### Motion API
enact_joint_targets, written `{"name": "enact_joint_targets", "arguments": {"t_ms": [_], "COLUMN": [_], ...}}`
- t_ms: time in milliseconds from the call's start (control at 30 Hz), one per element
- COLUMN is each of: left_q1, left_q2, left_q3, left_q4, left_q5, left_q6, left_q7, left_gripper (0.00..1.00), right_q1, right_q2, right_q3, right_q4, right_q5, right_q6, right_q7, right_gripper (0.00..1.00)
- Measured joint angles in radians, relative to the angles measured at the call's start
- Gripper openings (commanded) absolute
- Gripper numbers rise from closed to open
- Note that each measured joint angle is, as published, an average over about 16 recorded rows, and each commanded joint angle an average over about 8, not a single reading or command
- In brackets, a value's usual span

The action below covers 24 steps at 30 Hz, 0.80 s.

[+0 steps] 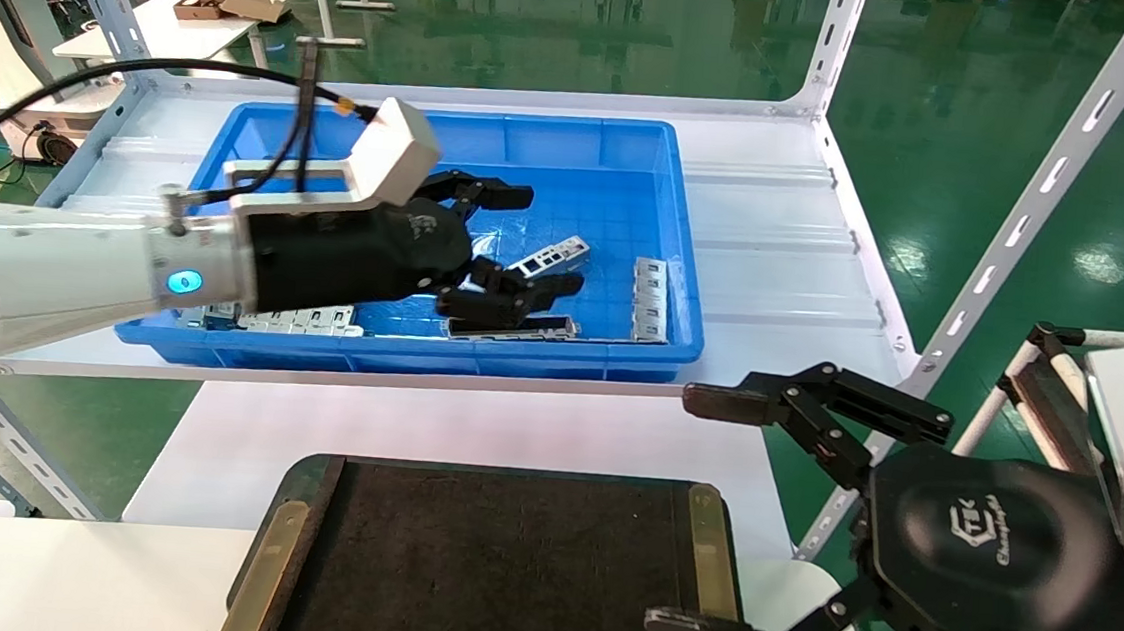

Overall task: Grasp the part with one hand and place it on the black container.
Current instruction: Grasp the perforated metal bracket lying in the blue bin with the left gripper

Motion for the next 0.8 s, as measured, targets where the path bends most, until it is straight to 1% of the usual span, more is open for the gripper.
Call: {"name": "enact_joint_targets", "arguments": {"t_ms": [167,333,500,633,667,700,800], "left_q1": [-0.046,-0.075,-0.083,-0.077,-0.074,-0.071,-0.059], "left_q2": [0.078,0.142,0.187,0.208,0.211,0.213,0.218], "left_q3": [0.014,0.028,0.039,0.048,0.050,0.052,0.063], "left_q4": [0.143,0.244,0.292,0.299,0.297,0.293,0.279], "left_q5": [0.037,0.067,0.084,0.085,0.084,0.083,0.079], "left_q6": [-0.111,-0.228,-0.321,-0.365,-0.371,-0.377,-0.388], "left_q7": [0.071,0.118,0.136,0.130,0.126,0.121,0.105], "left_gripper": [1.00,1.00,1.00,1.00,1.00,0.95,0.59], "right_q1": [0.000,0.000,0.000,0.000,0.000,0.000,0.000], "right_q2": [0.000,0.000,0.000,0.001,0.001,0.001,0.001], "right_q3": [0.000,-0.001,-0.001,-0.001,-0.001,-0.002,-0.002], "right_q4": [0.000,0.000,0.000,0.000,0.000,0.000,0.000], "right_q5": [0.000,0.001,0.001,0.001,0.001,0.001,0.001], "right_q6": [0.000,0.000,0.000,0.001,0.001,0.001,0.001], "right_q7": [0.000,0.000,-0.001,-0.001,-0.001,-0.001,-0.001], "right_gripper": [1.00,1.00,1.00,1.00,0.96,0.84,0.46]}}
